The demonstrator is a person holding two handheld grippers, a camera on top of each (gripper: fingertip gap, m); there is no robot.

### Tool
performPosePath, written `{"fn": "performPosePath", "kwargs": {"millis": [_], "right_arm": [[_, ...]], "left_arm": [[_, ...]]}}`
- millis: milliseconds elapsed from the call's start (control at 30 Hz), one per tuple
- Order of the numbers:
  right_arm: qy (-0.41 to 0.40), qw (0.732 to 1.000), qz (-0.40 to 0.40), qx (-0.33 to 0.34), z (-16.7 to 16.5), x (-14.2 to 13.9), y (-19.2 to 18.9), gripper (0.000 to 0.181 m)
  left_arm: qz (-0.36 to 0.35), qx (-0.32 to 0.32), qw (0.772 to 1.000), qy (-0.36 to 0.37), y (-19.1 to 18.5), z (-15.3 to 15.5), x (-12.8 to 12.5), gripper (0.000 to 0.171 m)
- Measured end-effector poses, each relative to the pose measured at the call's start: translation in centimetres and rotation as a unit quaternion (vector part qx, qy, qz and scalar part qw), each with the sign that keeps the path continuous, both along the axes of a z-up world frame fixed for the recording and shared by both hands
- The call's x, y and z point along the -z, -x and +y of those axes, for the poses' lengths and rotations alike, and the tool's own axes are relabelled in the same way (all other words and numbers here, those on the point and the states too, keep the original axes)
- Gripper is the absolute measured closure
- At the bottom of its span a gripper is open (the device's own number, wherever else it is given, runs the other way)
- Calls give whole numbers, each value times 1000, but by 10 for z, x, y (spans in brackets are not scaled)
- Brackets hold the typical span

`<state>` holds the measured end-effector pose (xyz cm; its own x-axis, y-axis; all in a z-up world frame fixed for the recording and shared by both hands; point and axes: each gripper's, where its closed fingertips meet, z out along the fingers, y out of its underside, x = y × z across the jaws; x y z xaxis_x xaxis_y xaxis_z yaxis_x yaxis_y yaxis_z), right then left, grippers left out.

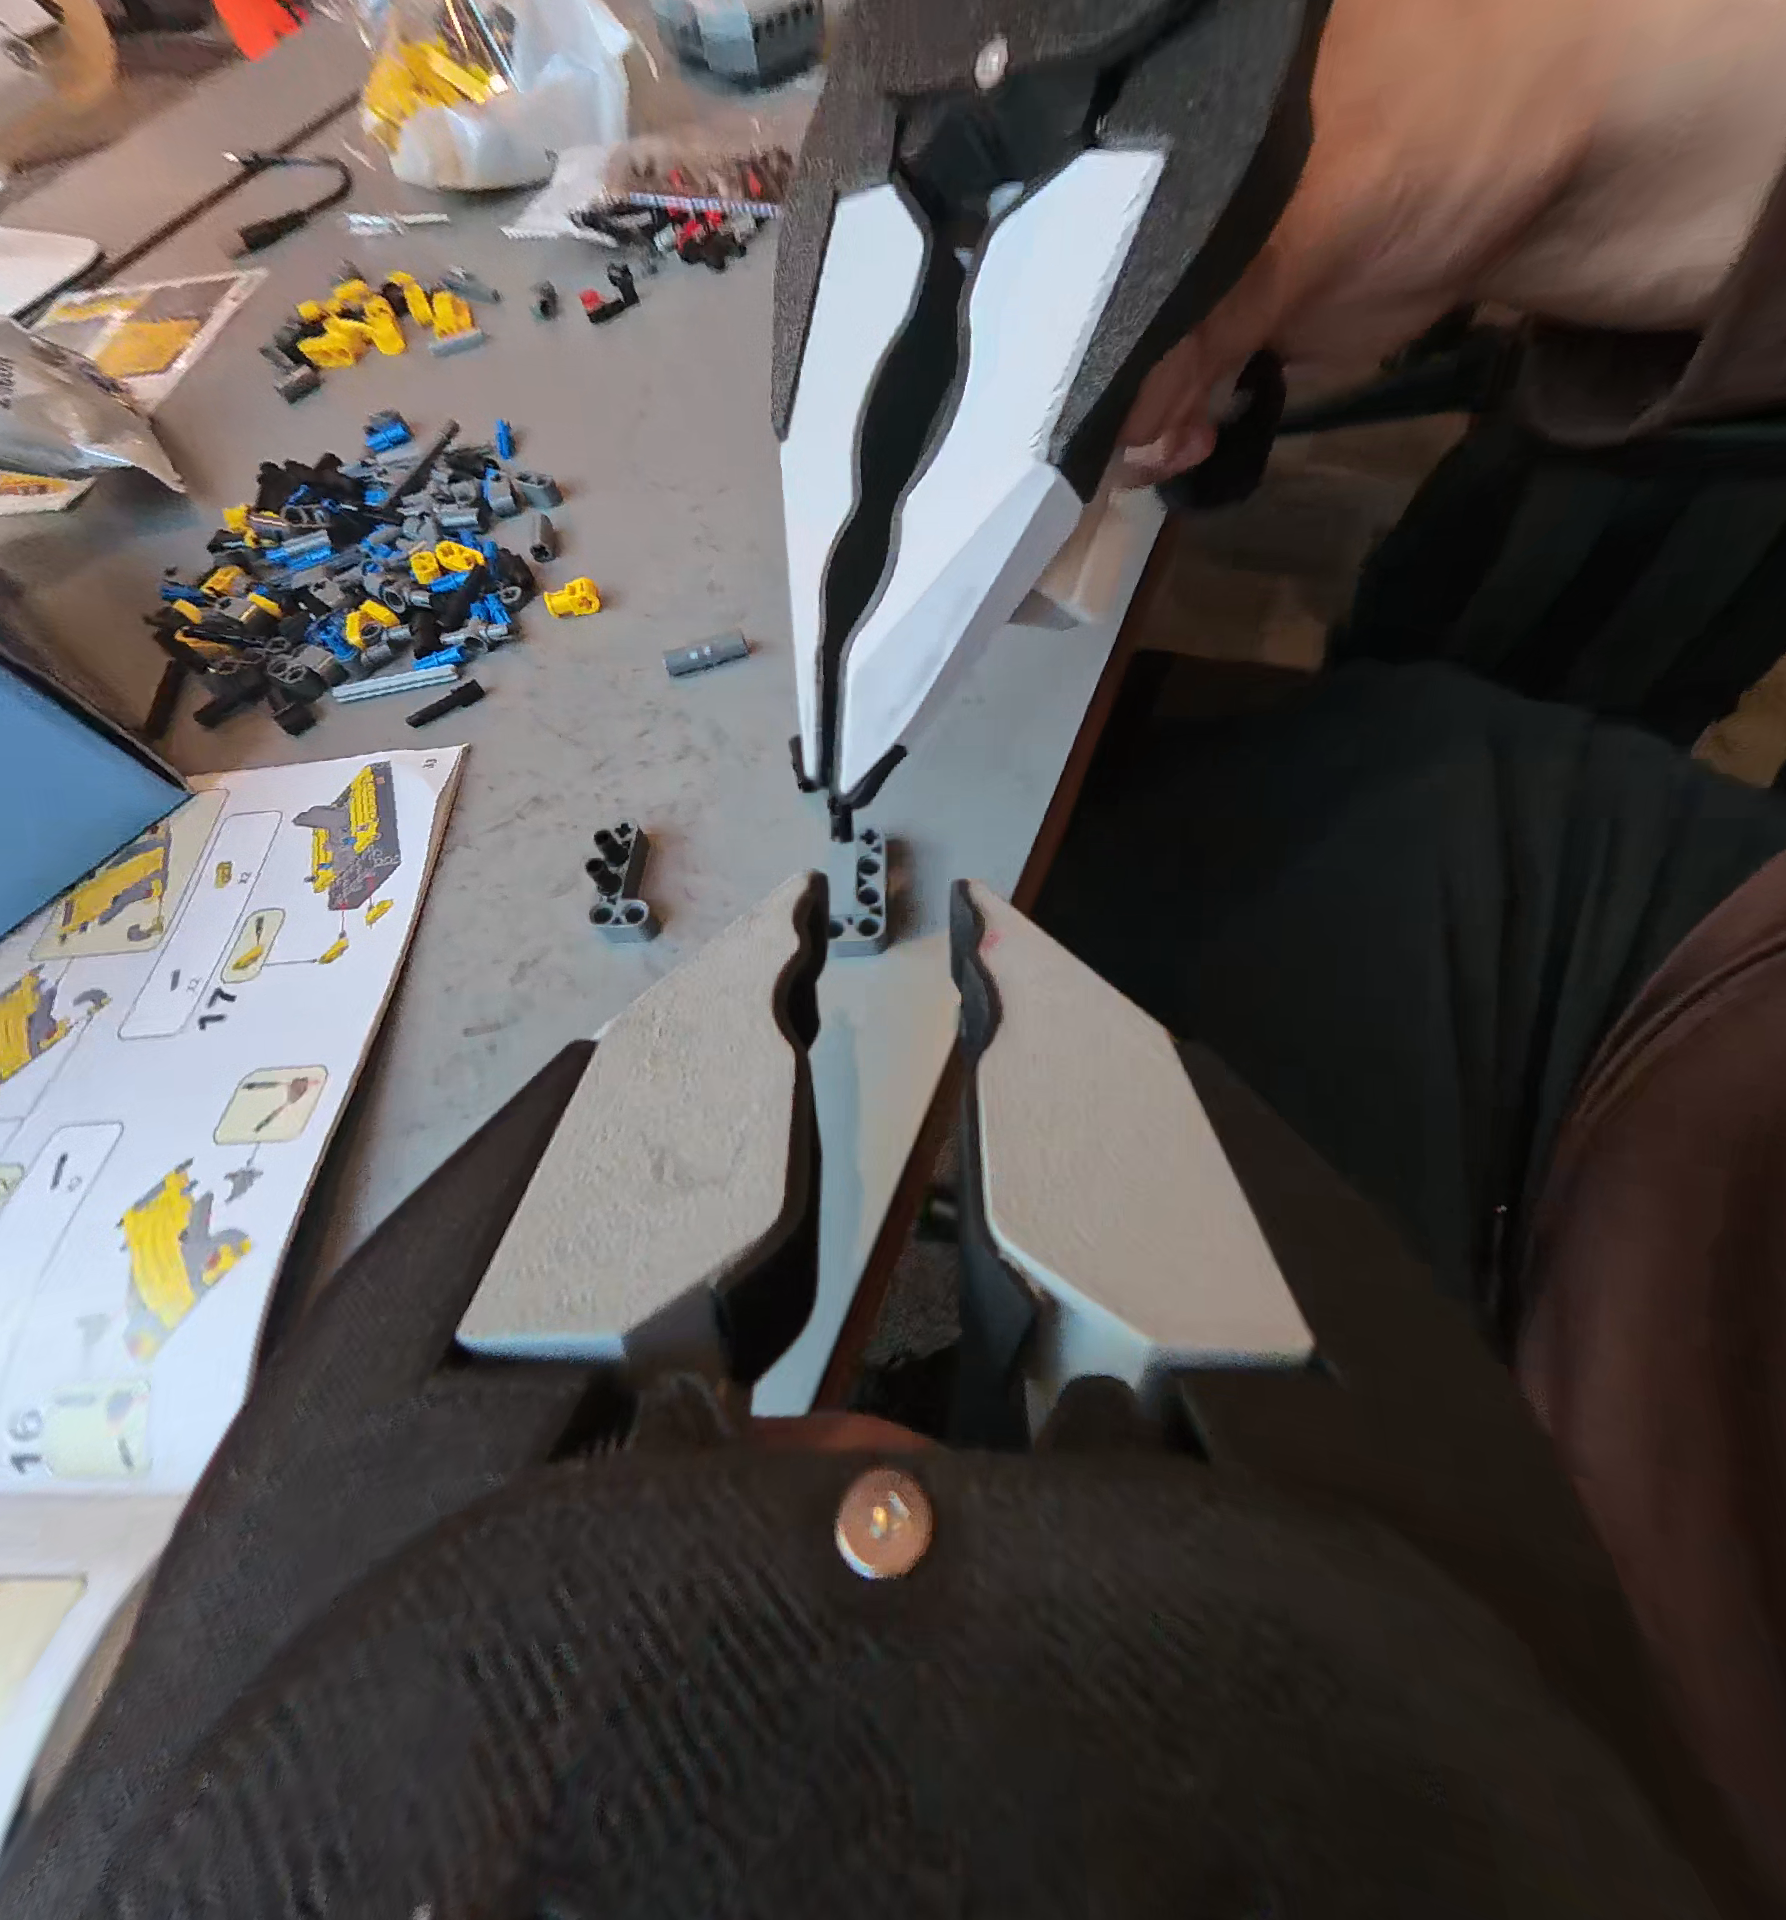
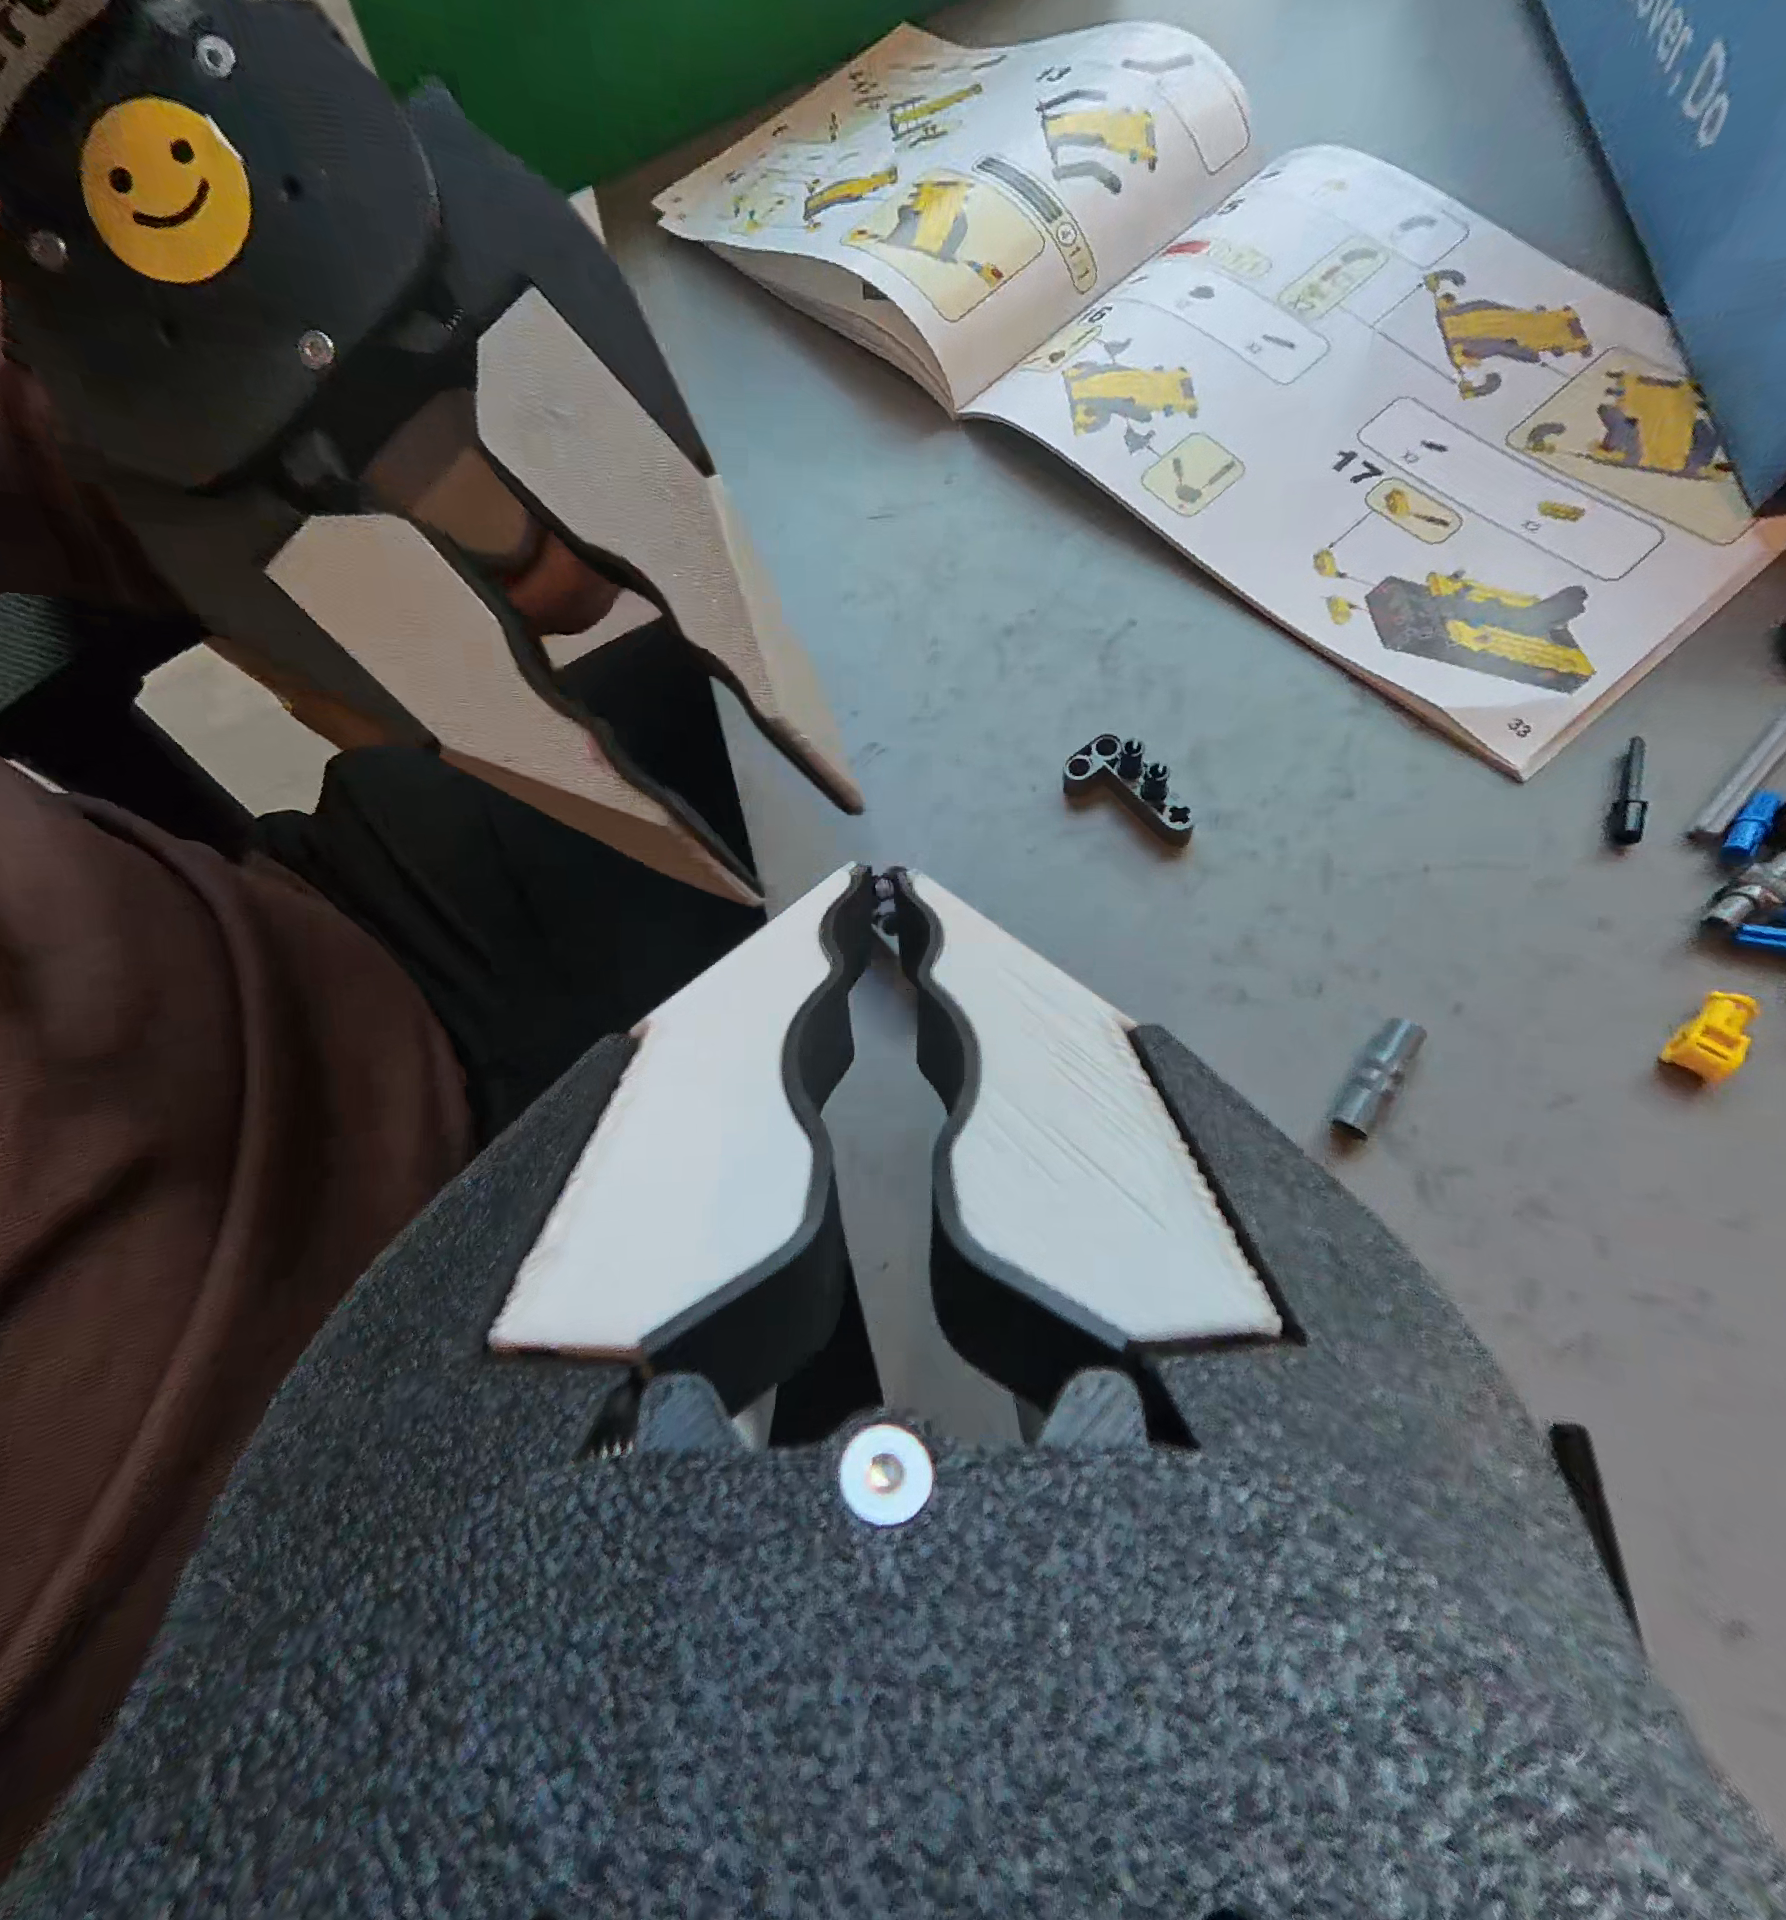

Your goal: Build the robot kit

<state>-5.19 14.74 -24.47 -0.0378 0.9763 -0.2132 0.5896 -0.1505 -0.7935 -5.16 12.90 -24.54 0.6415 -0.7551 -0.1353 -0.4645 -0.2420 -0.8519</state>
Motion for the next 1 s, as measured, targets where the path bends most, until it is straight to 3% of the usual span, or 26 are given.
{"fn": "performPosePath", "kwargs": {"millis": [167,433,1000], "right_arm": [[-1,999,-33,-13,-3,13,-2,178],[-3,998,-48,-27,-2,17,1,178],[-97,982,-147,-73,-3,21,3,178]], "left_arm": [[59,13,997,40,2,13,30,146],[44,27,996,74,1,14,32,159],[46,23,997,64,1,15,33,159]]}}
